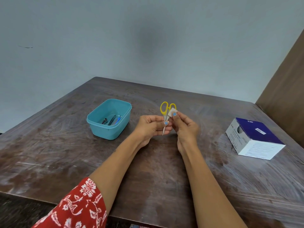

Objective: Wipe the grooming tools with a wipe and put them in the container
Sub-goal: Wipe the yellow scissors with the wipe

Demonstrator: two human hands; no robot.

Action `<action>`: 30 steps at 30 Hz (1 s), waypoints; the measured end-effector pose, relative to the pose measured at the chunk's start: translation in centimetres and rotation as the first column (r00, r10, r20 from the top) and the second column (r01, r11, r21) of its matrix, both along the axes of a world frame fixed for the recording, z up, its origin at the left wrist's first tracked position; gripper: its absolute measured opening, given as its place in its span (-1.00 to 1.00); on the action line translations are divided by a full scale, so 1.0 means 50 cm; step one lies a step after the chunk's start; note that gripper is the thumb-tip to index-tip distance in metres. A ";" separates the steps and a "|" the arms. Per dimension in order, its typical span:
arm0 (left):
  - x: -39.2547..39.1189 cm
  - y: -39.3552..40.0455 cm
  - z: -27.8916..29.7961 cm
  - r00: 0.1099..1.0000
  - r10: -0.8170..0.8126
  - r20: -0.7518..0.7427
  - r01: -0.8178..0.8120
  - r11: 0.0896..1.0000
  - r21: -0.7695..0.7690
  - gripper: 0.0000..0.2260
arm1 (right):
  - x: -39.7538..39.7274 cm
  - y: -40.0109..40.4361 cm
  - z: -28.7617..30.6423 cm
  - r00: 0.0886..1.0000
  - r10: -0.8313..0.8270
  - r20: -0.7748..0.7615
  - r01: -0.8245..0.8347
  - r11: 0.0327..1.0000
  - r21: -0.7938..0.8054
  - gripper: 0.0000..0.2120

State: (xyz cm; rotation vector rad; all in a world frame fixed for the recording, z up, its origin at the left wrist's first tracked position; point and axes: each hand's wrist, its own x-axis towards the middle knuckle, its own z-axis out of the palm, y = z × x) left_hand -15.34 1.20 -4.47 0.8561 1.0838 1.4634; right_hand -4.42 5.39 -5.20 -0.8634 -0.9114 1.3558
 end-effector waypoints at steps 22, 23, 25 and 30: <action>0.003 -0.008 0.005 0.999 0.004 -0.051 -0.006 1.000 -0.031 -0.81 | 0.004 0.006 -0.002 0.984 -0.150 0.099 0.142 0.986 0.087 -0.80; 0.002 -0.007 0.005 0.998 0.010 -0.060 -0.012 0.999 -0.033 -0.80 | 0.002 0.005 -0.002 0.980 -0.156 0.120 0.145 0.985 0.097 -0.80; 0.001 -0.008 0.006 0.996 -0.014 -0.083 0.010 0.999 -0.045 -0.82 | 0.002 0.007 -0.002 0.965 -0.209 0.156 0.189 0.973 0.130 -0.81; 0.005 -0.012 0.006 0.988 -0.098 -0.122 0.091 0.994 -0.068 -0.92 | 0.013 0.011 -0.006 0.832 -0.399 0.385 0.229 0.879 0.418 -0.86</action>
